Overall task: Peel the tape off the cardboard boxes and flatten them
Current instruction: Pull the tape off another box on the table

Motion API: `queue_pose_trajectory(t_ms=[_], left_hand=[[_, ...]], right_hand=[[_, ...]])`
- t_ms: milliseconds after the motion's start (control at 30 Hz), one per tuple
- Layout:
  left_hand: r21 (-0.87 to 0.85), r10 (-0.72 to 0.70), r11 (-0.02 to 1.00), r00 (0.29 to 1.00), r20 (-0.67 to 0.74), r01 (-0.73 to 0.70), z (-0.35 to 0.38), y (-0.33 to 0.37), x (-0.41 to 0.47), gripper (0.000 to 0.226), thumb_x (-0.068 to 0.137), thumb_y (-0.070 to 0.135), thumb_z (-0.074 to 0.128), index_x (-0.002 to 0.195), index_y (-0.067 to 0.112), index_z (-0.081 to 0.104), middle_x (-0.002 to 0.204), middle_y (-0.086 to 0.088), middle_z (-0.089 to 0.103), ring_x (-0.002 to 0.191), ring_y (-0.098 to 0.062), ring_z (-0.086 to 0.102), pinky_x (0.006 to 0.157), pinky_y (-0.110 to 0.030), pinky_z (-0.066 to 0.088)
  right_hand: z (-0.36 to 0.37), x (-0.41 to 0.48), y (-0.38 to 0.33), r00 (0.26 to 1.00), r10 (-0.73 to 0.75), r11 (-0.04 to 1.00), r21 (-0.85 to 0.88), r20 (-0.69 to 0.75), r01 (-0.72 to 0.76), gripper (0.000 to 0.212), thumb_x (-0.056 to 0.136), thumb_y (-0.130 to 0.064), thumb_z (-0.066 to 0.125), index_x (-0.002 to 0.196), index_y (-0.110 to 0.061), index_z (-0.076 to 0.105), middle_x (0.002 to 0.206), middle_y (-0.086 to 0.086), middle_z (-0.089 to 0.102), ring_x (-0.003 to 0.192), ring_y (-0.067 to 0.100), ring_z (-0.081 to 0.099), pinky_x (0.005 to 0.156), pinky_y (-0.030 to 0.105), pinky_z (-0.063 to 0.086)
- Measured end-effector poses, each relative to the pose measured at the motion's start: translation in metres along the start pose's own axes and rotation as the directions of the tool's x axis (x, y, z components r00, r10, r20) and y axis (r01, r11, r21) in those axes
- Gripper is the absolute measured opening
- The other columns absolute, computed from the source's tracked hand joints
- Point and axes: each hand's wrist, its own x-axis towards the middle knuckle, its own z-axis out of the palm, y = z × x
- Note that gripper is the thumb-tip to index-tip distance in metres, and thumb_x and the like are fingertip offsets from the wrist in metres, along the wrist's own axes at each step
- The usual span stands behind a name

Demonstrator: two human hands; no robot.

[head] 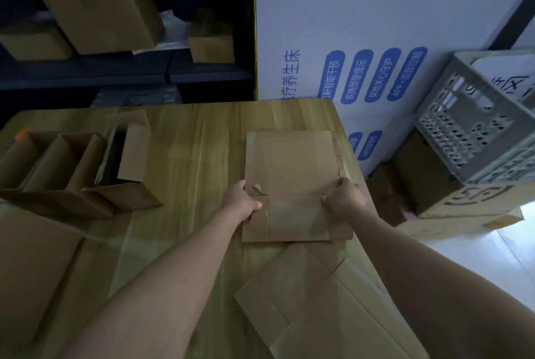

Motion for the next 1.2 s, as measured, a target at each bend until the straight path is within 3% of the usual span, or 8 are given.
queue_pose_trajectory(t_ms=[100, 333, 467, 600, 700, 900, 1100, 1200], left_hand=[[0.061, -0.006, 0.998, 1.000, -0.031, 0.008, 0.006, -0.004, 0.003, 0.081, 0.082, 0.013, 0.072, 0.149, 0.016, 0.026, 0.149, -0.007, 0.038, 0.132, -0.024, 0.042, 0.107, -0.032, 0.037], [0.304, 0.064, 0.952, 0.996, -0.058, -0.043, -0.001, 0.006, -0.009, 0.069, 0.088, 0.023, 0.066, 0.145, 0.010, 0.029, 0.145, -0.009, 0.041, 0.129, -0.026, 0.044, 0.097, -0.032, 0.040], [0.268, 0.157, 0.953, 0.987, -0.042, -0.140, -0.037, 0.012, -0.029, 0.075, 0.086, 0.026, 0.068, 0.146, 0.008, 0.026, 0.148, -0.010, 0.036, 0.132, -0.026, 0.041, 0.099, -0.032, 0.039], [0.280, 0.313, 0.919, 0.945, -0.089, -0.278, -0.095, 0.010, -0.065, 0.056, 0.087, 0.025, 0.066, 0.136, 0.008, 0.043, 0.135, -0.009, 0.049, 0.119, -0.025, 0.051, 0.093, -0.033, 0.043], [0.372, 0.436, 0.859, 0.884, -0.168, -0.352, -0.154, -0.001, -0.101, 0.037, 0.088, 0.022, 0.063, 0.123, 0.012, 0.053, 0.120, -0.007, 0.057, 0.104, -0.023, 0.056, 0.080, -0.030, 0.043], [0.502, 0.598, 0.762, 0.742, -0.304, -0.408, -0.280, -0.051, -0.177, 0.028, 0.088, 0.015, 0.061, 0.115, 0.015, 0.060, 0.114, -0.006, 0.057, 0.104, -0.022, 0.057, 0.081, -0.028, 0.045], [0.521, 0.569, 0.776, 0.752, -0.334, -0.355, -0.366, -0.126, -0.227, 0.032, 0.088, 0.017, 0.062, 0.120, 0.015, 0.059, 0.119, -0.005, 0.058, 0.106, -0.018, 0.056, 0.088, -0.029, 0.045], [0.498, 0.538, 0.799, 0.772, -0.338, -0.338, -0.390, -0.163, -0.240, 0.031, 0.088, 0.018, 0.063, 0.119, 0.015, 0.060, 0.116, -0.003, 0.061, 0.102, -0.015, 0.057, 0.085, -0.026, 0.046]], right_hand=[[0.009, 0.003, 0.000, 0.998, 0.060, 0.998, -0.001, 0.002, -0.060, 0.061, 0.084, -0.036, 0.063, 0.137, -0.024, 0.035, 0.143, 0.012, 0.027, 0.131, 0.037, 0.026, 0.107, 0.047, 0.026], [0.001, -0.015, -0.006, 0.996, 0.066, 0.992, -0.099, -0.066, -0.072, 0.061, 0.086, -0.039, 0.059, 0.138, -0.019, 0.034, 0.143, 0.013, 0.031, 0.132, 0.034, 0.028, 0.108, 0.046, 0.025], [-0.008, -0.056, -0.034, 0.958, -0.107, 0.964, -0.264, -0.267, 0.034, 0.055, 0.091, -0.032, 0.054, 0.139, -0.013, 0.033, 0.144, 0.012, 0.032, 0.133, 0.032, 0.025, 0.110, 0.045, 0.020], [-0.009, -0.113, -0.094, 0.919, -0.345, 0.921, -0.256, -0.189, 0.293, 0.055, 0.093, -0.029, 0.052, 0.142, -0.014, 0.032, 0.146, 0.008, 0.032, 0.134, 0.029, 0.026, 0.109, 0.043, 0.021], [0.002, -0.169, -0.150, 0.837, -0.535, 0.837, -0.208, -0.114, 0.506, 0.053, 0.092, -0.027, 0.054, 0.141, -0.013, 0.037, 0.144, 0.008, 0.037, 0.132, 0.029, 0.030, 0.106, 0.042, 0.025], [0.042, -0.285, -0.240, 0.602, -0.798, 0.596, -0.177, -0.028, 0.783, 0.052, 0.091, -0.024, 0.058, 0.138, -0.011, 0.043, 0.136, 0.012, 0.048, 0.127, 0.030, 0.039, 0.103, 0.040, 0.035], [0.111, -0.382, -0.287, 0.353, -0.928, 0.337, -0.134, 0.118, 0.932, 0.052, 0.086, -0.026, 0.065, 0.134, -0.014, 0.049, 0.132, 0.009, 0.054, 0.126, 0.027, 0.043, 0.103, 0.041, 0.039], [0.156, -0.412, -0.298, 0.318, -0.890, 0.268, -0.188, 0.328, 0.945, 0.057, 0.085, -0.045, 0.063, 0.134, -0.019, 0.049, 0.134, 0.007, 0.050, 0.127, 0.027, 0.038, 0.103, 0.040, 0.034]])
